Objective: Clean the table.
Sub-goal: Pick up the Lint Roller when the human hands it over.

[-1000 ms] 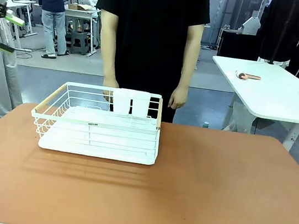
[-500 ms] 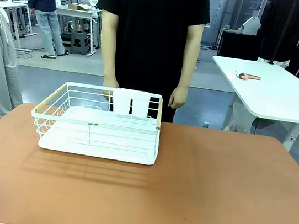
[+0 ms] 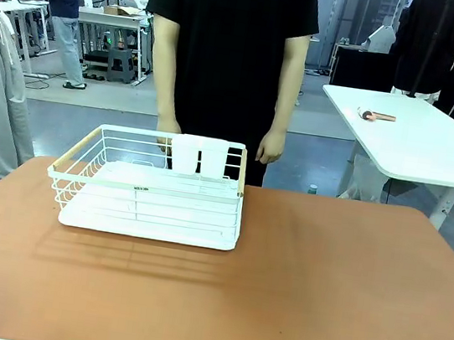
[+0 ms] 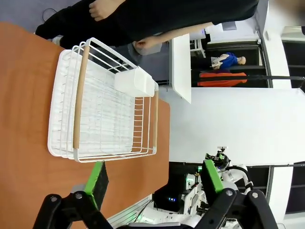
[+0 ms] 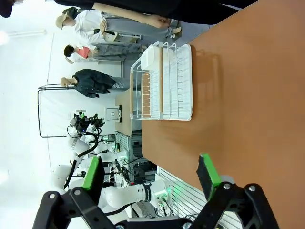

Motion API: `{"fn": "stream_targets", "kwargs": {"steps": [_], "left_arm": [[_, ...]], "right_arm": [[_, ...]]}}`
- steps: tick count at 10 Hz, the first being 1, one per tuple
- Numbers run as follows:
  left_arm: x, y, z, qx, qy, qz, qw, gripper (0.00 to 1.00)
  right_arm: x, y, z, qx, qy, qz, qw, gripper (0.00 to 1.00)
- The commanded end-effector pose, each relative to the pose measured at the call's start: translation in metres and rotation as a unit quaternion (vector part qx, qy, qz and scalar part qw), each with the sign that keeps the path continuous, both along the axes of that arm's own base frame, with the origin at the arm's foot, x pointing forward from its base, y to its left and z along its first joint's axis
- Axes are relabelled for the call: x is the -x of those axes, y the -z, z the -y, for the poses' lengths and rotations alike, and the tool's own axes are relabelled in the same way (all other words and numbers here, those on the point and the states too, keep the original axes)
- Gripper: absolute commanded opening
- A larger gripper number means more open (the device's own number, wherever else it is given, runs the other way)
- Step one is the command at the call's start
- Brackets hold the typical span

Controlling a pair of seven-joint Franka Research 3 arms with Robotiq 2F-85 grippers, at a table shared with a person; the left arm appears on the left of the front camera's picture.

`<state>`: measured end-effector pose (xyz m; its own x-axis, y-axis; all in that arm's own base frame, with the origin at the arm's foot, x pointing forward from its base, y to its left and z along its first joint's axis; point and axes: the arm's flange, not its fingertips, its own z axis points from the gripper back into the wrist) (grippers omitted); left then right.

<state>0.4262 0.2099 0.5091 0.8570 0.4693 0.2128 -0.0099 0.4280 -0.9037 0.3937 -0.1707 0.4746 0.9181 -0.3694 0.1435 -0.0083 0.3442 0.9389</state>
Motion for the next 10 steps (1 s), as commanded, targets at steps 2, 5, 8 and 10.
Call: {"fn": "stream_targets", "kwargs": {"steps": [2, 5, 8, 10], "left_arm": [[0.0038, -0.0003, -0.008, 0.005, -0.009, 0.003, 1.0, 1.0], [0.0038, -0.0003, -0.008, 0.005, -0.009, 0.003, 1.0, 1.0], [0.0038, -0.0003, -0.008, 0.005, -0.009, 0.003, 1.0, 1.0], [0.0038, -0.0003, -0.008, 0.005, -0.009, 0.003, 1.0, 1.0]], "right_arm": [[0.0028, -0.0006, 0.0056, -0.002, 0.004, 0.002, 1.0, 1.0], [0.0028, -0.0006, 0.0056, -0.002, 0.004, 0.002, 1.0, 1.0], [0.0028, -0.0006, 0.0056, -0.002, 0.004, 0.002, 1.0, 1.0], [0.0028, -0.0006, 0.0056, -0.002, 0.004, 0.002, 1.0, 1.0]]}}
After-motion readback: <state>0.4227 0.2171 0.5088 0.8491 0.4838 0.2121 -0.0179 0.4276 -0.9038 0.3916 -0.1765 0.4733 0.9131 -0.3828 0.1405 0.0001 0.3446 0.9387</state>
